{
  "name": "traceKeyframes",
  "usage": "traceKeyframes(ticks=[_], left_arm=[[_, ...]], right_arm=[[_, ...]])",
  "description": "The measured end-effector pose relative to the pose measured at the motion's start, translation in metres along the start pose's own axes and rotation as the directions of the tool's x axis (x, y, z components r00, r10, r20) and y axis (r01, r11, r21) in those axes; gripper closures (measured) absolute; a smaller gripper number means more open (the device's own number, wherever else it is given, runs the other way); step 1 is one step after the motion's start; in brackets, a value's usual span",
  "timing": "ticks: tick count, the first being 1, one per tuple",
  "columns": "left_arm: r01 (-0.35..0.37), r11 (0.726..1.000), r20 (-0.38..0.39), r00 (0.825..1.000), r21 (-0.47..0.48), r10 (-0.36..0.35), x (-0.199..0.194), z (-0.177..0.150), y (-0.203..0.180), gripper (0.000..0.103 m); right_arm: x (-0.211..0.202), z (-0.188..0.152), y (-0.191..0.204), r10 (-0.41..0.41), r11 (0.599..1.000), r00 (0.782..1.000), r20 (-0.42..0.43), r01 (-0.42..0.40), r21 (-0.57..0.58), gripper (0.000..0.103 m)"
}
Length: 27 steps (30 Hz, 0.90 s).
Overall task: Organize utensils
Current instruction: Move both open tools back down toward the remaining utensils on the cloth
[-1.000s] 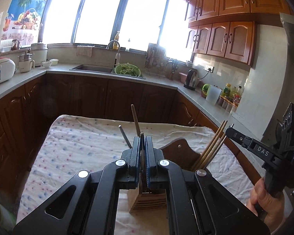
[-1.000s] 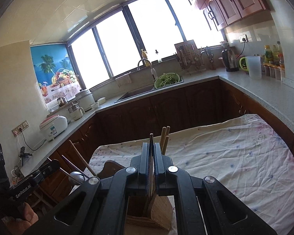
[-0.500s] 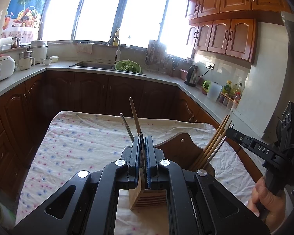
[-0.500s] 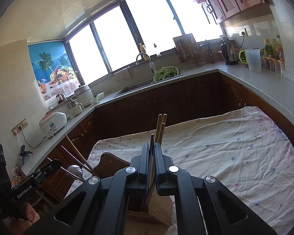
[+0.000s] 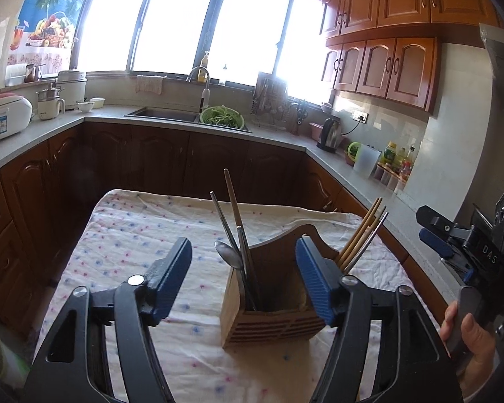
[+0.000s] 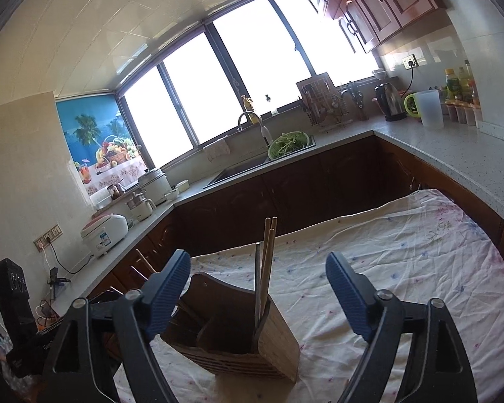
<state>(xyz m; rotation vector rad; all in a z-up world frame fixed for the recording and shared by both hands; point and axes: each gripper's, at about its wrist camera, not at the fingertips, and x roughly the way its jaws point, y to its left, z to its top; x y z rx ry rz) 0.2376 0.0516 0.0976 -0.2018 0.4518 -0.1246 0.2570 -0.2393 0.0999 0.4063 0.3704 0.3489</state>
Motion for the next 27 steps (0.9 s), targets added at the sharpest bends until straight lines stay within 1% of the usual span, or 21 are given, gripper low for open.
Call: traceKeyframes(ticks=[1, 4, 11, 18, 23, 27], left_arm=[[-0.005, 1.0, 0.008, 1.0, -0.006, 0.005, -0.005, -0.003, 0.001, 0.021], [-0.014, 1.0, 0.01, 1.0, -0.017, 0.014, -0.015, -0.014, 0.002, 0.016], [-0.014, 0.999, -0.04, 0.999, -0.038, 0.012, -0.032, -0.047, 0.002, 0.015], [-0.011, 0.999, -0.107, 0.994, -0.051, 0.006, -0.042, -0.08, 0.0, 0.015], [0.006, 0.998, -0.133, 0.991, -0.061, -0.014, -0.048, -0.104, -0.005, 0.015], [0.024, 0.997, -0.168, 0.985, -0.067, -0.035, -0.043, -0.124, -0.014, 0.015]], right_arm=[[-0.005, -0.001, -0.001, 0.002, 1.0, 1.0, 0.006, -0.002, 0.001, 0.006], [-0.018, -0.008, -0.006, 0.002, 1.0, 1.0, 0.006, -0.002, 0.001, 0.005], [-0.045, -0.035, -0.024, -0.035, 0.999, 0.999, -0.03, 0.036, 0.036, 0.004], [-0.07, -0.074, -0.049, -0.082, 0.992, 0.992, -0.097, 0.091, 0.089, 0.004], [-0.09, -0.1, -0.067, -0.116, 0.983, 0.986, -0.117, 0.131, 0.132, 0.004], [-0.101, -0.12, -0.078, -0.132, 0.976, 0.983, -0.131, 0.152, 0.159, 0.004]])
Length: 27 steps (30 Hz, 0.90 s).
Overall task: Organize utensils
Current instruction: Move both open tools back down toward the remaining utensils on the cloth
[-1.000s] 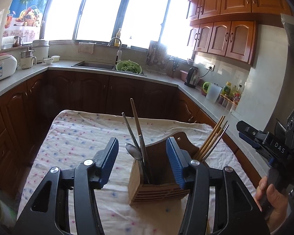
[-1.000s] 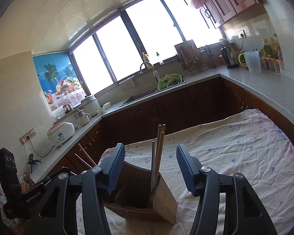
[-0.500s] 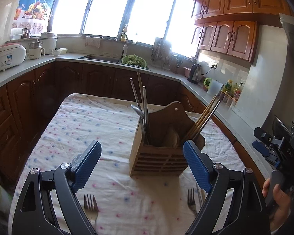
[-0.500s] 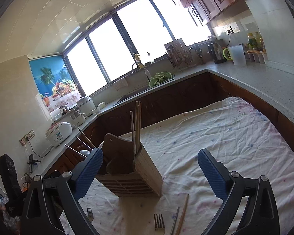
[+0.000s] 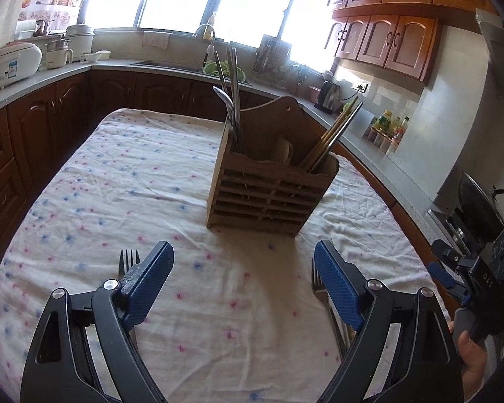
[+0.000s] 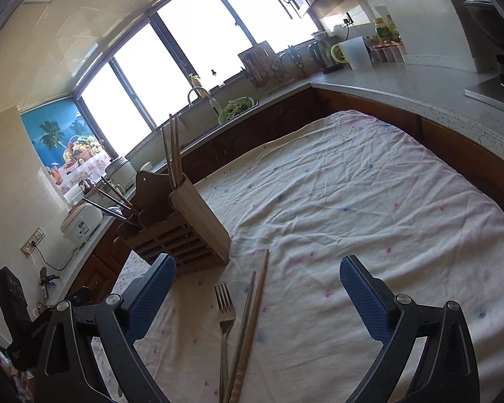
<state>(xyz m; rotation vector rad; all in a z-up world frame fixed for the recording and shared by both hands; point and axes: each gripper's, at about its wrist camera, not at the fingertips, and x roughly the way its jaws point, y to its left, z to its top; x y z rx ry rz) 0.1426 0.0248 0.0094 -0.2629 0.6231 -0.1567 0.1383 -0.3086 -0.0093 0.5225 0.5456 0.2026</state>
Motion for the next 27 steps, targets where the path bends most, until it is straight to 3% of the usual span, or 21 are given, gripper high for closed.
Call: traceKeyframes(ticks=[7, 17, 23, 25, 27], left_arm=[[0.031, 0.999, -0.064, 0.998, 0.032, -0.029, 0.012, -0.019, -0.019, 0.015], [0.059, 0.995, -0.109, 0.993, 0.076, -0.05, 0.027, -0.022, -0.036, 0.015], [0.082, 0.991, -0.146, 0.987, 0.11, -0.066, 0.046, -0.018, -0.048, 0.016], [0.097, 0.988, -0.162, 0.984, 0.12, -0.077, 0.054, -0.015, -0.053, 0.022], [0.112, 0.985, -0.182, 0.979, 0.133, -0.087, 0.064, -0.013, -0.058, 0.027]], right_arm=[[0.003, -0.015, -0.011, -0.012, 1.0, 0.998, -0.059, 0.013, 0.009, 0.004], [0.011, -0.016, -0.01, -0.031, 0.999, 0.996, -0.082, 0.03, -0.012, 0.007], [0.028, -0.009, -0.006, -0.032, 0.999, 0.991, -0.128, 0.028, -0.037, 0.028], [0.036, -0.006, -0.004, -0.035, 0.998, 0.989, -0.144, 0.028, -0.048, 0.041], [0.045, -0.002, -0.001, -0.034, 0.998, 0.986, -0.164, 0.025, -0.058, 0.047]])
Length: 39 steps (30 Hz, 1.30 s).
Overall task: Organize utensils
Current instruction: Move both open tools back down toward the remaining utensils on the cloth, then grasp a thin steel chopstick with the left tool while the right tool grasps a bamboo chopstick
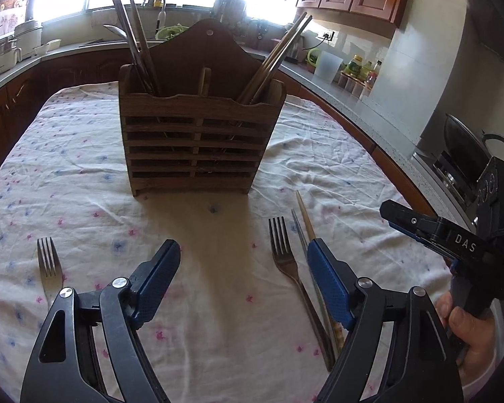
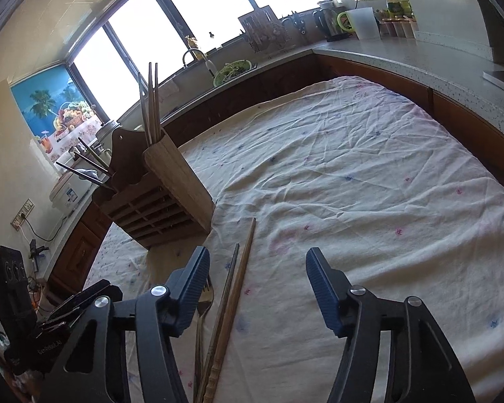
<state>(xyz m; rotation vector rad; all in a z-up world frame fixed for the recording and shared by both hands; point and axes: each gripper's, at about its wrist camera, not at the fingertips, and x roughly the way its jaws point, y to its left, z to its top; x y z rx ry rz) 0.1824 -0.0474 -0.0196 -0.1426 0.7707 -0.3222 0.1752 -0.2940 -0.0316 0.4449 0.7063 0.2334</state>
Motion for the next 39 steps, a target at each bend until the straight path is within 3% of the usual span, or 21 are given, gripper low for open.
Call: traceKeyframes(ticks=[2, 4, 10, 16, 20, 22, 29, 31, 39], left_arm=[[0.015, 1.0, -0.018, 1.0, 0.013, -0.014, 0.01, 0.004, -0.004, 0.032], [0.018, 1.0, -0.028, 0.999, 0.026, -0.017, 0.018, 0.007, -0.008, 0.045], [0.052, 0.997, -0.104, 0.994, 0.064, -0.045, 0.051, 0.011, -0.014, 0.049], [0.081, 0.994, -0.149, 0.986, 0.076, -0.069, 0.072, 0.013, -0.017, 0.054], [0.102, 0.99, -0.178, 0.98, 0.096, -0.083, 0.085, 0.014, -0.022, 0.068], [0.117, 0.988, -0.197, 0.976, 0.105, -0.094, 0.091, 0.013, -0.025, 0.081], [0.161, 0.978, -0.199, 0.971, 0.133, -0.132, 0.099, 0.01, -0.033, 0.089], [0.174, 0.975, -0.198, 0.97, 0.139, -0.145, 0.096, 0.009, -0.034, 0.1], [0.154, 0.98, -0.193, 0.973, 0.122, -0.129, 0.077, 0.002, -0.022, 0.1]], right_arm=[[0.009, 0.006, 0.003, -0.001, 1.0, 1.0, -0.018, 0.001, -0.016, 0.051], [0.021, 0.012, 0.005, -0.007, 0.999, 0.999, -0.043, 0.005, -0.032, 0.058], [0.062, 0.024, 0.008, -0.022, 0.998, 0.991, -0.135, 0.013, -0.064, 0.073], [0.098, 0.026, 0.009, -0.026, 0.996, 0.978, -0.208, 0.008, -0.09, 0.079], [0.111, 0.027, 0.005, -0.04, 0.995, 0.972, -0.231, 0.019, -0.093, 0.08], [0.112, 0.028, 0.002, -0.04, 0.996, 0.972, -0.231, 0.02, -0.089, 0.083], [0.113, 0.031, 0.0, -0.04, 0.996, 0.971, -0.235, 0.02, -0.086, 0.083], [0.112, 0.03, 0.0, -0.042, 0.996, 0.971, -0.234, 0.021, -0.091, 0.083], [0.117, 0.026, 0.016, -0.08, 0.986, 0.968, -0.239, 0.042, -0.159, 0.083]])
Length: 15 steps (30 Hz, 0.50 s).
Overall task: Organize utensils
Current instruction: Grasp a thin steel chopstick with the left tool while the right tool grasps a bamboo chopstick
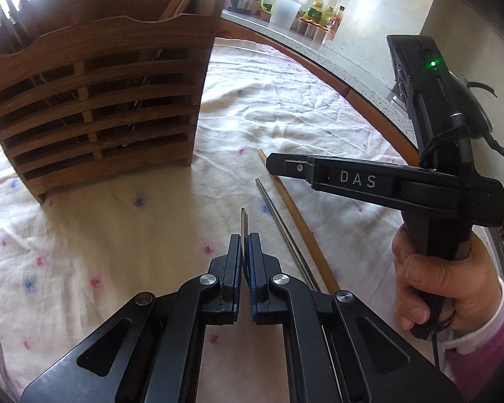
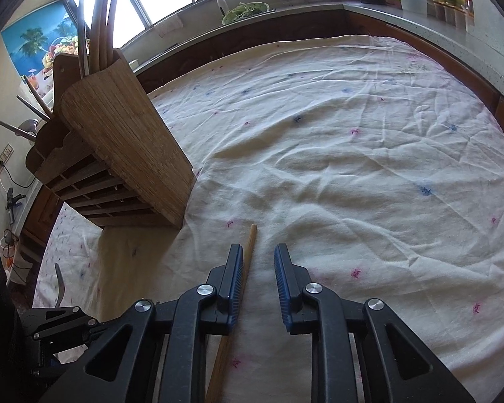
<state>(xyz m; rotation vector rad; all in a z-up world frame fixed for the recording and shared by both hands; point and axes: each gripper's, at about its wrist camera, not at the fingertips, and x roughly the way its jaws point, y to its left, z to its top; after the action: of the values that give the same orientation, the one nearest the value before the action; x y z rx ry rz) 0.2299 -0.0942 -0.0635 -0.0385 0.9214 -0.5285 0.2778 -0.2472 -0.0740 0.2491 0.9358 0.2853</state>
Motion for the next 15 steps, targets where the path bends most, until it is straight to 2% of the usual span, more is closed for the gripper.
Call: traceKeyframes(ticks=[8, 10, 13, 15], left_arm=[[-0.042, 0.997, 0.027, 0.999, -0.062, 0.044, -0.031, -0.014, 0.026, 0.101], [-0.047, 0.996, 0.032, 0.998, -0.079, 0.05, -0.036, -0.016, 0.031, 0.101], [-0.05, 0.994, 0.045, 0.997, -0.096, 0.054, -0.044, -0.019, 0.034, 0.101], [-0.049, 0.993, 0.058, 0.997, -0.103, 0.055, -0.052, -0.022, 0.037, 0.101]], right_arm=[[0.009, 0.002, 0.023, -0.112, 0.986, 0.994, 0.006, 0.111, -0.125, 0.083], [0.011, 0.0, 0.031, -0.157, 0.973, 0.988, 0.017, 0.157, -0.167, 0.094], [0.009, -0.002, 0.029, -0.129, 0.98, 0.992, 0.011, 0.129, -0.15, 0.097], [0.002, -0.003, 0.023, -0.077, 0.992, 0.997, 0.007, 0.077, -0.104, 0.098]])
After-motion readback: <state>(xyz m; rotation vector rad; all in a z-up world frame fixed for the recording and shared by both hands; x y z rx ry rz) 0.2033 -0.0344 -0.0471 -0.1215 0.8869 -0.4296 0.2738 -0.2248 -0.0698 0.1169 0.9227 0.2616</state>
